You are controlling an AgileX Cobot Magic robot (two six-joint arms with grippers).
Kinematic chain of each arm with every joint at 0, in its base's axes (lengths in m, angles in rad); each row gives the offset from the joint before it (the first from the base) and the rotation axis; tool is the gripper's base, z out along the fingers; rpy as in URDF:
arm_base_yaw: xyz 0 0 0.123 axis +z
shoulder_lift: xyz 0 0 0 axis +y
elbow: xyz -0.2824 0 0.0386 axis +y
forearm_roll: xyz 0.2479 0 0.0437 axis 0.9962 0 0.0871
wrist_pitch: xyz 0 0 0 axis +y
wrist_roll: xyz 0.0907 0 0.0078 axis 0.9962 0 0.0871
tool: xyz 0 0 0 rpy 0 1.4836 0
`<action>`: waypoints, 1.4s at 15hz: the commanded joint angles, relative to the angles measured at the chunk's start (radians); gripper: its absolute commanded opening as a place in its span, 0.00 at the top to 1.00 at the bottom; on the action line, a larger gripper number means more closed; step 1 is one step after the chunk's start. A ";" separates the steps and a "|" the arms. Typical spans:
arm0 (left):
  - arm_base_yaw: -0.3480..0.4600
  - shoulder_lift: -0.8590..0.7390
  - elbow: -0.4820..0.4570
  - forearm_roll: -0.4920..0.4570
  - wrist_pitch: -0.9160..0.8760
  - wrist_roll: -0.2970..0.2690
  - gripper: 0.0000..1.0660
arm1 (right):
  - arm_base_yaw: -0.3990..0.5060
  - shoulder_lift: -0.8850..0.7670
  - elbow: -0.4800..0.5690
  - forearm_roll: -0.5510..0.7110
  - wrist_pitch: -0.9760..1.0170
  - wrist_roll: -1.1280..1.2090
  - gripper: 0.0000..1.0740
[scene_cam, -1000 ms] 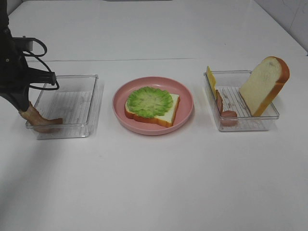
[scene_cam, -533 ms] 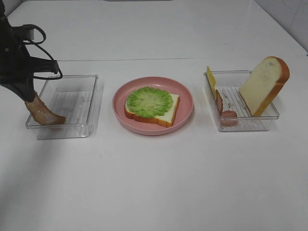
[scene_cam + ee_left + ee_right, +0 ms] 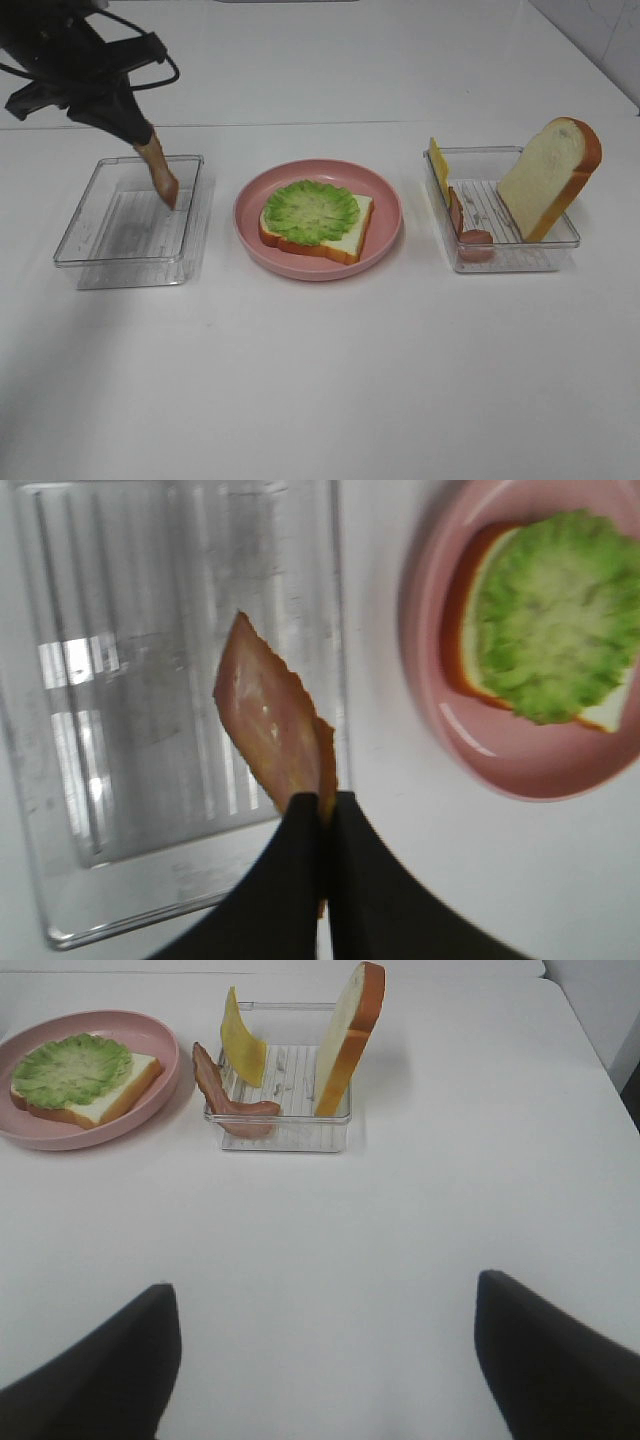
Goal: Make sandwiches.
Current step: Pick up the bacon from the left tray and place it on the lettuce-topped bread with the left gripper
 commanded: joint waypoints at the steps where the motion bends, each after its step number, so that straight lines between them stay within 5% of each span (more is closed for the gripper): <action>1: -0.020 -0.011 -0.023 -0.224 -0.046 0.112 1.00 | -0.006 -0.013 0.001 -0.003 -0.011 -0.007 0.29; 5: -0.112 -0.010 -0.023 -0.447 -0.159 0.245 1.00 | -0.006 -0.013 0.001 -0.003 -0.011 -0.007 0.29; 13: -0.227 0.134 -0.023 -0.649 -0.201 0.317 1.00 | -0.006 -0.013 0.001 -0.004 -0.011 -0.007 0.29; 16: -0.235 0.210 -0.023 -0.755 -0.128 0.401 1.00 | -0.006 -0.013 0.001 -0.004 -0.011 -0.007 0.29; 18: -0.235 0.232 -0.023 -0.768 -0.121 0.422 1.00 | -0.006 -0.013 0.001 -0.004 -0.011 -0.007 0.29; 21: -0.232 0.235 -0.023 -0.625 -0.153 0.422 1.00 | -0.006 -0.013 0.001 -0.004 -0.011 -0.007 0.29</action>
